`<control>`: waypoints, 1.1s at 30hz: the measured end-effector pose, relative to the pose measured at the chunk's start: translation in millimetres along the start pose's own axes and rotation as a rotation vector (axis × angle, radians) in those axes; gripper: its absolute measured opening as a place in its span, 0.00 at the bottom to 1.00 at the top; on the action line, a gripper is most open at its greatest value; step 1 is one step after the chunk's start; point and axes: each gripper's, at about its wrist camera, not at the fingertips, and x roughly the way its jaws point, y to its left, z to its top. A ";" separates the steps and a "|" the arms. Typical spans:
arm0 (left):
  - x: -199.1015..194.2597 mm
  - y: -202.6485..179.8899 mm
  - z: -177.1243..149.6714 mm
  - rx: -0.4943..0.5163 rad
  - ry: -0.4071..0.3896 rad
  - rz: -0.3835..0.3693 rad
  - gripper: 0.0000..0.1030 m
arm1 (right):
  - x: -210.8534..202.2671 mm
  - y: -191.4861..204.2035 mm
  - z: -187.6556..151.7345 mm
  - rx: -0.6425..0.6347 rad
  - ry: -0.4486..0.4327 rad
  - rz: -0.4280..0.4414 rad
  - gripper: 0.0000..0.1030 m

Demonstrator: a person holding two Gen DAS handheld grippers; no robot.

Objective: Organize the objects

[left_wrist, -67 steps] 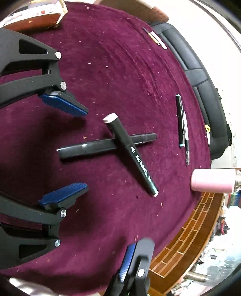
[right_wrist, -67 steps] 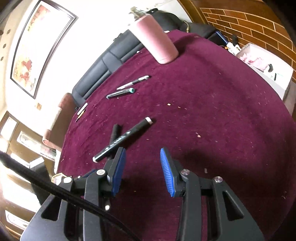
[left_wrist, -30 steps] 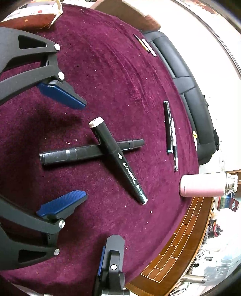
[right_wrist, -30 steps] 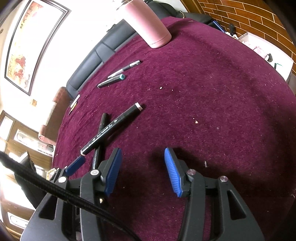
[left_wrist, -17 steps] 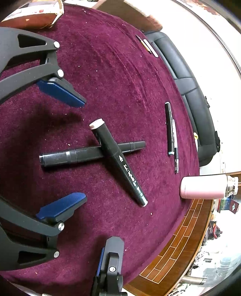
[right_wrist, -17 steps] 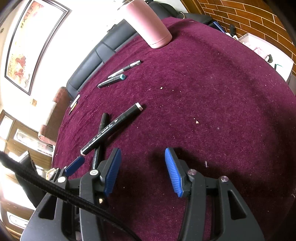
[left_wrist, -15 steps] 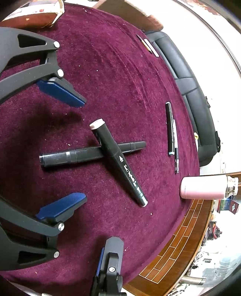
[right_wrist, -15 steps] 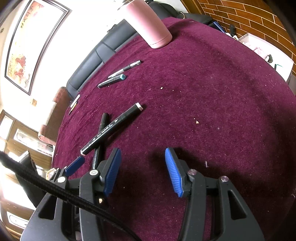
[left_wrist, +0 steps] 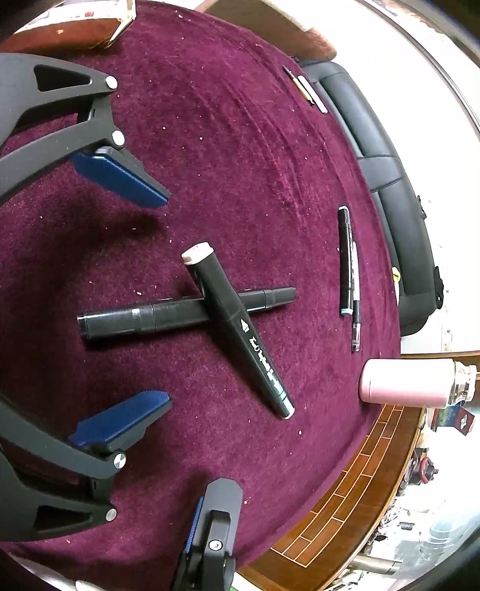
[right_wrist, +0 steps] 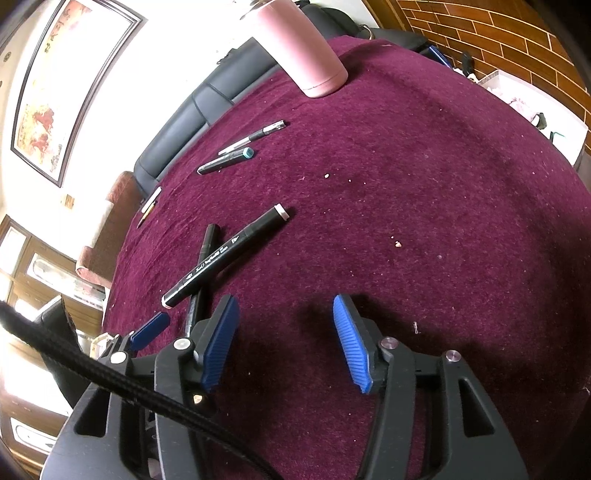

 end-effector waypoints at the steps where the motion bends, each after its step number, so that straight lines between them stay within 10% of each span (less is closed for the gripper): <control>1: 0.1 0.3 0.1 -0.001 0.001 -0.001 0.95 | 0.0 0.1 -0.3 -0.001 0.000 0.000 0.52; 23: -6.4 21.3 3.2 -0.042 0.085 -0.222 0.97 | 7.4 -9.7 5.5 0.041 0.008 0.086 0.62; 30: -32.0 -12.3 33.2 0.127 -0.058 -0.210 0.97 | 8.4 -16.8 8.5 0.089 0.024 0.127 0.62; 33: -18.3 -38.1 37.4 0.255 0.014 -0.196 0.97 | 7.2 -29.2 10.1 0.164 0.034 0.189 0.61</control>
